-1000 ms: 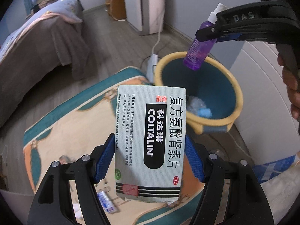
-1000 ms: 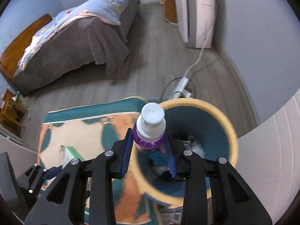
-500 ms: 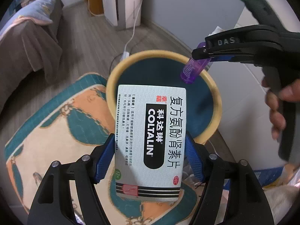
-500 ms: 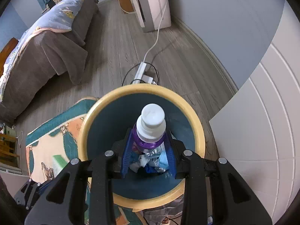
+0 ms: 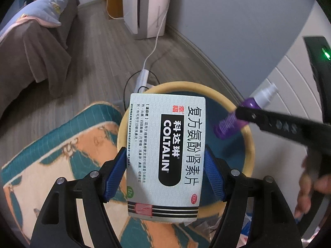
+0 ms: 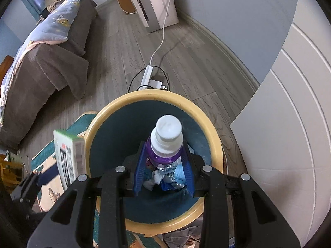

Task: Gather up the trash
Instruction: 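Open the right tool and then the left tool to drop items into bin, then move both open tools back over the cushion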

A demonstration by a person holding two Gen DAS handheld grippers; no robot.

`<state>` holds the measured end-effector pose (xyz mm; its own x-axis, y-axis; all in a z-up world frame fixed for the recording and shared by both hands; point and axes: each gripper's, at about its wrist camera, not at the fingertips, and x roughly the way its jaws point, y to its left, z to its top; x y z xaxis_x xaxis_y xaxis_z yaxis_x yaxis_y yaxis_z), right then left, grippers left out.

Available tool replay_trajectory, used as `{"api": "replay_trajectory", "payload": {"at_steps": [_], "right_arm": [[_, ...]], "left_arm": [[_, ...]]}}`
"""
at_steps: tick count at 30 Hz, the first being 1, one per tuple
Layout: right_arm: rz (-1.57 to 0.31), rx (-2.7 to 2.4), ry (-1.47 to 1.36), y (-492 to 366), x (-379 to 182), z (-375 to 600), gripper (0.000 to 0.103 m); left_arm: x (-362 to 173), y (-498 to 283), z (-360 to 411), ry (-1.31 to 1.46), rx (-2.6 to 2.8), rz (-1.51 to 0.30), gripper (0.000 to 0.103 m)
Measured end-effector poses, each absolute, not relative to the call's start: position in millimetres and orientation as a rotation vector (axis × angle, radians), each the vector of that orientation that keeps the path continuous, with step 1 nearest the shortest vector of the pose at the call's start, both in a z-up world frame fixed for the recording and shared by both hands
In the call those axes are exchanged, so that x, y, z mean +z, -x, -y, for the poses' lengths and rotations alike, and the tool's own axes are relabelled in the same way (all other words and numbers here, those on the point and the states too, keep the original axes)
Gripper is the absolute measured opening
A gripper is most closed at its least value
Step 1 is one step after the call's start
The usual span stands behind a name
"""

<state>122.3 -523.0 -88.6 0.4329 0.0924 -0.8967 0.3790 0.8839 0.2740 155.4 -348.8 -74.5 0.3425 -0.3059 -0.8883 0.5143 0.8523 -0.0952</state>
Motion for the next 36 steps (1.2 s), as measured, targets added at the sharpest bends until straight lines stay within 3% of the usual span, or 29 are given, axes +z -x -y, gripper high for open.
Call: {"api": "replay_trajectory", "payload": {"at_steps": [3, 8, 19, 20, 21, 23, 25, 32, 36], "right_arm": [[-1.133, -0.166, -0.523, -122, -94, 524, 0.033], [-1.166, -0.156, -0.496, -127, -102, 519, 0.033], [-1.175, -0.062, -0.435, -141, -106, 490, 0.034], [-1.167, -0.025, -0.45, -143, -105, 486, 0.043], [-1.16, 0.002, -0.462, -143, -104, 483, 0.06], [-1.137, -0.001, -0.436, -145, -99, 477, 0.077], [-1.123, -0.007, -0.407, -146, -94, 474, 0.077], [-1.155, -0.046, -0.363, -146, -98, 474, 0.097], [-1.138, -0.066, -0.372, -145, -92, 475, 0.097]], "left_arm": [[-80, -165, 354, -0.247, -0.531, -1.1, 0.073], [-82, -173, 349, -0.222, -0.517, -1.085, 0.089], [-89, -164, 309, -0.271, -0.499, -1.07, 0.091], [-91, -163, 305, -0.275, -0.498, -1.073, 0.091], [-92, -162, 303, -0.28, -0.495, -1.073, 0.091], [-95, -160, 298, -0.307, -0.487, -1.07, 0.091], [-97, -158, 294, -0.318, -0.484, -1.071, 0.091], [-96, -153, 288, -0.295, -0.494, -1.07, 0.091], [-97, -149, 287, -0.299, -0.489, -1.068, 0.092]]}}
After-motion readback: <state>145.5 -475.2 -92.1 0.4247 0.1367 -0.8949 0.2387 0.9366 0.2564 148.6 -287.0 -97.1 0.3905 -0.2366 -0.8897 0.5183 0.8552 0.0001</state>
